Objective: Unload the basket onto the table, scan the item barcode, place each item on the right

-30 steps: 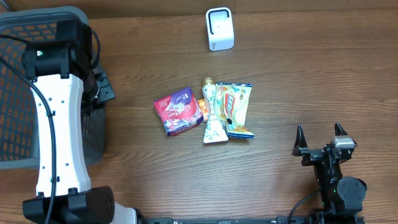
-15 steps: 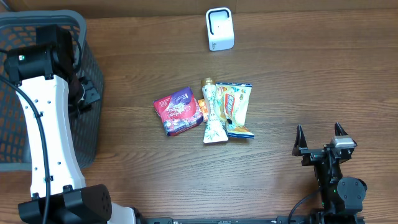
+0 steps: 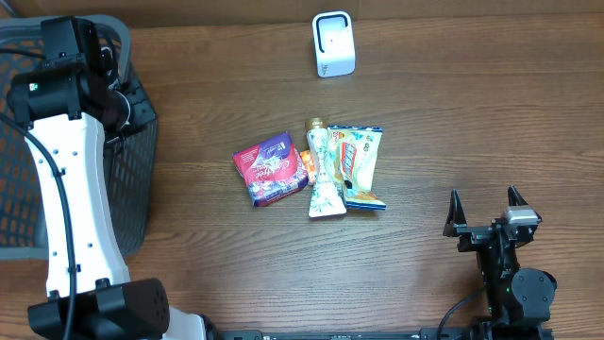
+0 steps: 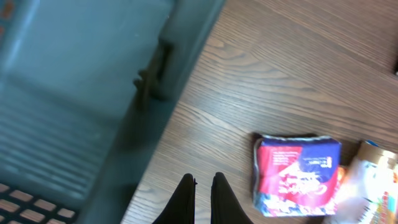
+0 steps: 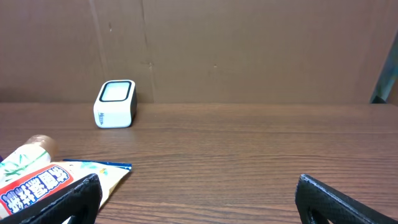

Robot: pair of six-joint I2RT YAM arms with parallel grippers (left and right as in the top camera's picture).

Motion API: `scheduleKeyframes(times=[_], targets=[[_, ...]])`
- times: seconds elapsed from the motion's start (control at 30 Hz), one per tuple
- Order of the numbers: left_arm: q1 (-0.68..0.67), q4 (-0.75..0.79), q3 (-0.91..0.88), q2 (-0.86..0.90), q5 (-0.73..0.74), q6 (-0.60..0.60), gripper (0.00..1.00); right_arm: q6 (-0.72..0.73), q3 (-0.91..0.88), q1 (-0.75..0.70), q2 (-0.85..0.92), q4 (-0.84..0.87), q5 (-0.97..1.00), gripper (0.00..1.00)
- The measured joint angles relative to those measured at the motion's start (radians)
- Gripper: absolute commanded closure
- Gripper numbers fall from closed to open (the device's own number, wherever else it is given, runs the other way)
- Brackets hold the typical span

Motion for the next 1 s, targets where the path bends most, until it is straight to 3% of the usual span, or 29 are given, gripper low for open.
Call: scheduleKeyframes(times=[0.23, 0.6, 0.8, 0.9, 1.0], targets=[[0.001, 0.017, 0.0, 0.034, -0.098, 0.003, 0.96, 0.0, 0.0, 0.0, 0.0, 0.0, 0.0, 0.0], [0.009, 0.05, 0.005, 0.035, -0.119, 0.014, 0.94, 0.0, 0.0, 0.0, 0.0, 0.0, 0.0, 0.0], [0.015, -0.043, 0.112, 0.041, -0.068, 0.033, 0.73, 0.0, 0.0, 0.0, 0.0, 0.0, 0.0, 0.0], [0.015, -0.119, 0.223, 0.045, 0.024, 0.047, 0.57, 0.0, 0.0, 0.0, 0.0, 0.0, 0.0, 0.0], [0.015, -0.176, 0.33, 0.045, 0.134, 0.053, 0.33, 0.0, 0.0, 0.0, 0.0, 0.0, 0.0, 0.0]])
